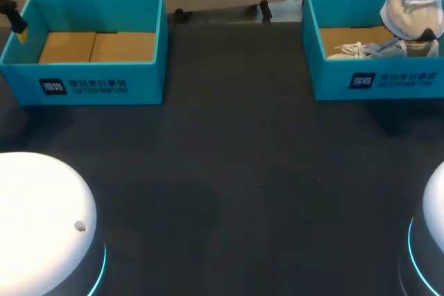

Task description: Take the shoe out of the shoebox, open the shoe tongue, remove and reinsert the insole, then place the shoe into the shoebox

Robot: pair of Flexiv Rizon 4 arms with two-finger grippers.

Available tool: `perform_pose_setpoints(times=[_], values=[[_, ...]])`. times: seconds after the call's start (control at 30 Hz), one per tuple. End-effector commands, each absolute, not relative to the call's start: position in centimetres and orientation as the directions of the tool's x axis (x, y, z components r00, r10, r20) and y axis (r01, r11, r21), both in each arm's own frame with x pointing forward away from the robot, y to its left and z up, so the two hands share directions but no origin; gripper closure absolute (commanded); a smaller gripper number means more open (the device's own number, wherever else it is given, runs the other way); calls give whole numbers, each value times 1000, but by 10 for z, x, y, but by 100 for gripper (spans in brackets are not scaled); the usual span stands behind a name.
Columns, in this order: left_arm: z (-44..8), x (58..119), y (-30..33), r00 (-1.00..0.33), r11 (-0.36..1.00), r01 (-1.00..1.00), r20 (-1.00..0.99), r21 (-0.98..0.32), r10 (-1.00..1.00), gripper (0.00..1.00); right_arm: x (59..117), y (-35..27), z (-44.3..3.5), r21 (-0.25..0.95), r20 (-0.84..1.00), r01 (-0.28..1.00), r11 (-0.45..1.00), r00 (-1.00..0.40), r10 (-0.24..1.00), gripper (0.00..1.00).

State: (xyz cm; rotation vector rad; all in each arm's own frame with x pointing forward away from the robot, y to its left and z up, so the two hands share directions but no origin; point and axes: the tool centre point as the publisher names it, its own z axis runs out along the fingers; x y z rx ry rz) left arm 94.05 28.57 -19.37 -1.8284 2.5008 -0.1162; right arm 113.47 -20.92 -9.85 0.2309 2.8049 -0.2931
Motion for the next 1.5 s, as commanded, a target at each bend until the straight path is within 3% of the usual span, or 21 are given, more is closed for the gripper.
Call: perform_pose_setpoints(times=[0.03, 0.27, 0.63, 0.7, 0.77, 0.83, 1.0, 1.2, 1.5], values=[[-193, 937, 286, -305, 303, -949, 9, -90, -952, 0, 1141, -206, -94, -187, -282, 193, 963, -950, 136, 100], [-193, 937, 286, -305, 303, -949, 9, -90, -952, 0, 1141, -206, -94, -187, -282, 193, 963, -950, 136, 100], [-193, 937, 286, -305, 303, -949, 9, -90, -952, 0, 1206, -263, -95, -135, -326, 268, 954, -921, 212, 100], [-193, 937, 286, -305, 303, -949, 9, -90, -952, 0, 1207, -270, -99, -137, -327, 320, 937, -908, 263, 100], [-193, 937, 286, -305, 303, -949, 9, -90, -952, 0, 1207, -278, -100, -113, -342, 462, 880, -850, 402, 100], [-193, 937, 286, -305, 303, -949, 9, -90, -952, 0, 1206, -289, -102, -118, -322, 654, 747, -737, 594, 100], [-193, 937, 286, -305, 303, -949, 9, -90, -952, 0, 1198, -312, -107, -48, -260, 860, 508, -502, 825, 100], [-193, 937, 286, -305, 303, -949, 9, -90, -952, 0, 1177, -327, -117, -83, -253, 943, 323, -334, 908, 100], [-193, 937, 286, -305, 303, -949, 9, -90, -952, 0, 1177, -327, -117, -83, -253, 943, 323, -334, 908, 100]])
